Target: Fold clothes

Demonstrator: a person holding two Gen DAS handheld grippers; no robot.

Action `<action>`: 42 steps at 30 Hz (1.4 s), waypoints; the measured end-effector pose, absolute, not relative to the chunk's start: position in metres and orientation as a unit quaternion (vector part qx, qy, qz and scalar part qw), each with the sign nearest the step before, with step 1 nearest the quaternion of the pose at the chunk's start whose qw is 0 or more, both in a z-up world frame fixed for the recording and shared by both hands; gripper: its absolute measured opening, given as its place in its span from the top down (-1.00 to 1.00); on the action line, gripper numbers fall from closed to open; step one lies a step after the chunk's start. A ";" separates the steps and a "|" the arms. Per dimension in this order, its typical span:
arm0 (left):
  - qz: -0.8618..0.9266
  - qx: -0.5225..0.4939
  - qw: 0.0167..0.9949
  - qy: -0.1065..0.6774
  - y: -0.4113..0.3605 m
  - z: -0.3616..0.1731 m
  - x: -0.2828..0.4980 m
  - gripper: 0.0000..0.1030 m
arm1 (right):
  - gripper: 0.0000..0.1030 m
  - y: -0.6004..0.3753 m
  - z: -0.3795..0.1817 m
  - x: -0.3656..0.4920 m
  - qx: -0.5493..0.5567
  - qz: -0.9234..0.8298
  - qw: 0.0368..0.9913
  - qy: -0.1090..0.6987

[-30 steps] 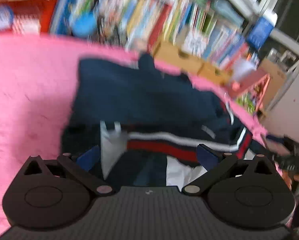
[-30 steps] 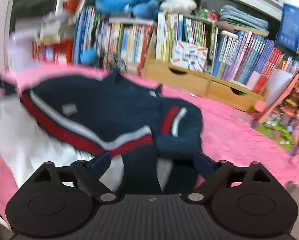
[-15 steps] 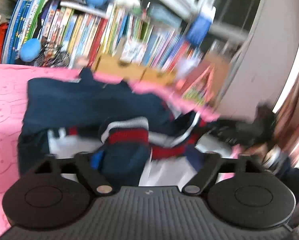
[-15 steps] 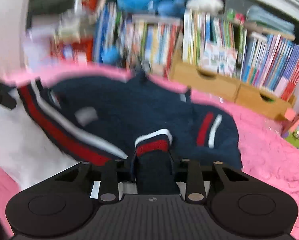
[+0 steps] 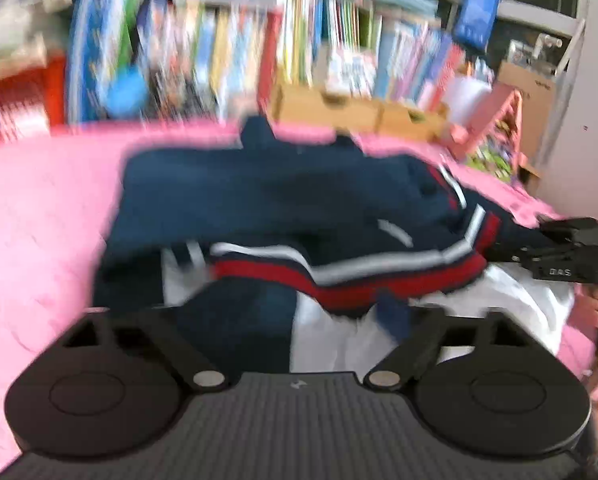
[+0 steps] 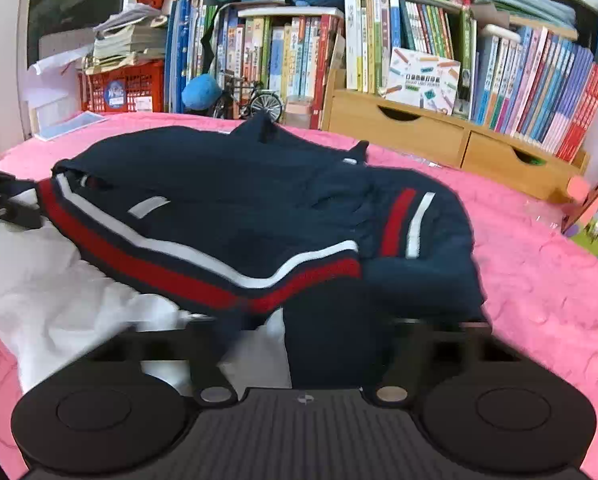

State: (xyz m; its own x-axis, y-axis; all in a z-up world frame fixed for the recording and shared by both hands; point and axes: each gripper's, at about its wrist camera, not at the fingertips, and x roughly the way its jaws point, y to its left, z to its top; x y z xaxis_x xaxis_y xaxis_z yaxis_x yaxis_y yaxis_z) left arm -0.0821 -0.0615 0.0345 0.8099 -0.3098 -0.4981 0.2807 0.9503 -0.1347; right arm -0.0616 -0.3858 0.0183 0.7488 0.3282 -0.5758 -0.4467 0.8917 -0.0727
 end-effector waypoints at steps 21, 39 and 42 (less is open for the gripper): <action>-0.139 0.034 0.918 0.370 -0.071 0.031 -0.031 -1.00 | -0.47 -0.404 0.021 -0.028 -0.087 0.207 0.926 0.303; -0.119 -0.068 0.969 0.207 -0.055 0.099 -0.068 0.59 | 0.71 -0.413 0.077 -0.051 0.014 0.282 0.933 0.223; -0.093 -0.044 0.972 0.209 -0.058 0.100 -0.051 0.55 | 0.57 -0.417 0.089 -0.042 0.021 0.258 0.944 0.204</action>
